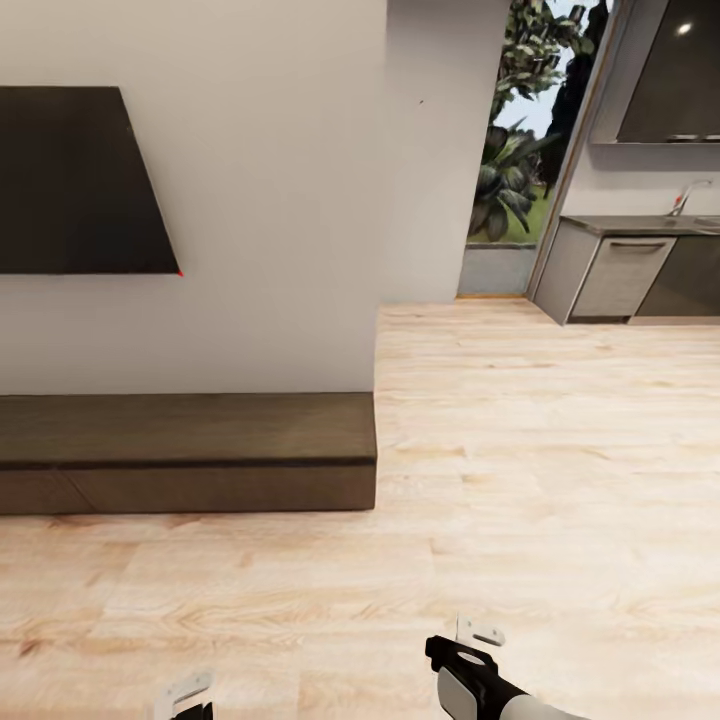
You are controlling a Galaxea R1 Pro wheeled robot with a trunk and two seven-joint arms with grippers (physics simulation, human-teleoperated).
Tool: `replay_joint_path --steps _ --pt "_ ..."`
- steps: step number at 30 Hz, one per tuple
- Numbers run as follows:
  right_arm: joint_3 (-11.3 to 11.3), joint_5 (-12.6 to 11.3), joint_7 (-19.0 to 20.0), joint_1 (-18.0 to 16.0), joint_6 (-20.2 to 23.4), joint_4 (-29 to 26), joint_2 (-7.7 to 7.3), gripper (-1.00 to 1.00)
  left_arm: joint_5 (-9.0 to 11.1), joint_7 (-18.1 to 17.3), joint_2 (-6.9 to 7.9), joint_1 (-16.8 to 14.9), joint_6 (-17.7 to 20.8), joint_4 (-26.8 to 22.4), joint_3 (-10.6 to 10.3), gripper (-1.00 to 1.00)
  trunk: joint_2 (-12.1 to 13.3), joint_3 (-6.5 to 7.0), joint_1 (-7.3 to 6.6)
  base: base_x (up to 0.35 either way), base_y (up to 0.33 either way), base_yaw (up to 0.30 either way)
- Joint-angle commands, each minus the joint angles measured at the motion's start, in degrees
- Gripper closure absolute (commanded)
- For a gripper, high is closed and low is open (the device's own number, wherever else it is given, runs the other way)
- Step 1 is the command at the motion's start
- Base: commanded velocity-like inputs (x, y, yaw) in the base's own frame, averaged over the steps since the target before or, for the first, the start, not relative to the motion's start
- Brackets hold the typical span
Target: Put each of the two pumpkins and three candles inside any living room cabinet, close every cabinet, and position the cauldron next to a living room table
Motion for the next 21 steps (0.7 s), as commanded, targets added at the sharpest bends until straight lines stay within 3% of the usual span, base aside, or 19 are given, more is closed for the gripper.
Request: replay_joint_path --steps 1,9,21 --pt "0.4 -0.6 -0.2 0.0 -0.2 0.0 0.01 -1.0 0.6 0.0 0.0 0.0 -0.2 0.1 -0.1 -1.0 0.0 -0.05 0.03 0.305 -0.131 0.0" --pt "0.4 -0.6 -0.2 0.0 -0.2 0.0 0.01 -1.0 0.6 0.0 0.0 0.0 -0.2 0.0 -0.2 -1.0 0.0 -0.05 0.03 0.245 -0.113 0.0" --pt "0.4 -0.6 -0.2 0.0 -0.2 0.0 0.01 -1.0 0.6 0.0 0.0 0.0 -0.2 0.1 -0.2 -1.0 0.0 -0.05 0.03 0.027 -0.006 0.0"
